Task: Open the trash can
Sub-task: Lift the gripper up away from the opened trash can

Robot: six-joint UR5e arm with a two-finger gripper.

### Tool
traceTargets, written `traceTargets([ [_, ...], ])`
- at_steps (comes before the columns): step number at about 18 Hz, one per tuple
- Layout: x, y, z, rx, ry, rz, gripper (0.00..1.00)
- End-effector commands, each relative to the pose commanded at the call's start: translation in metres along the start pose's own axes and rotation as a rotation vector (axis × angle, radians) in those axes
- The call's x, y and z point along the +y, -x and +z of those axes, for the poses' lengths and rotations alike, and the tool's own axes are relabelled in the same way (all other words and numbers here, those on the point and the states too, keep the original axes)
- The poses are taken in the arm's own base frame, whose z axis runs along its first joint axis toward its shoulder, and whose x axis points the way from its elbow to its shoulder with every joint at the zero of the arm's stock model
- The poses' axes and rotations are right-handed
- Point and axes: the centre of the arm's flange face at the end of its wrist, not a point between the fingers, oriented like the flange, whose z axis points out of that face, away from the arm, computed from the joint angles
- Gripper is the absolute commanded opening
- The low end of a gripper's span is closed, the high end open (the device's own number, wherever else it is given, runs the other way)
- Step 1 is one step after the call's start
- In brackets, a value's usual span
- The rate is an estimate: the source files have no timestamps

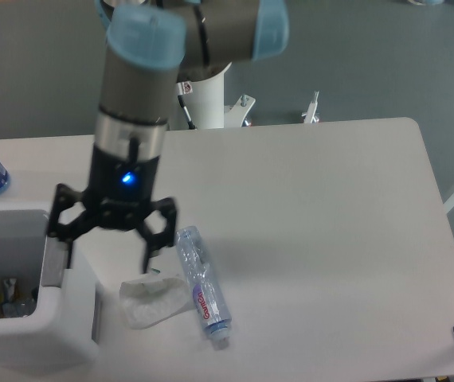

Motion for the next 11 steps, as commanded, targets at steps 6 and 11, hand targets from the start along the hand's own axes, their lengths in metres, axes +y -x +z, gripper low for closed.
traceTargets([
  [6, -0.011, 0.058, -0.026, -0.189, -0.013, 0.165, 1.0],
  [11, 0.007, 0.087, -0.013, -0.289, 0.186, 0.445, 1.0],
])
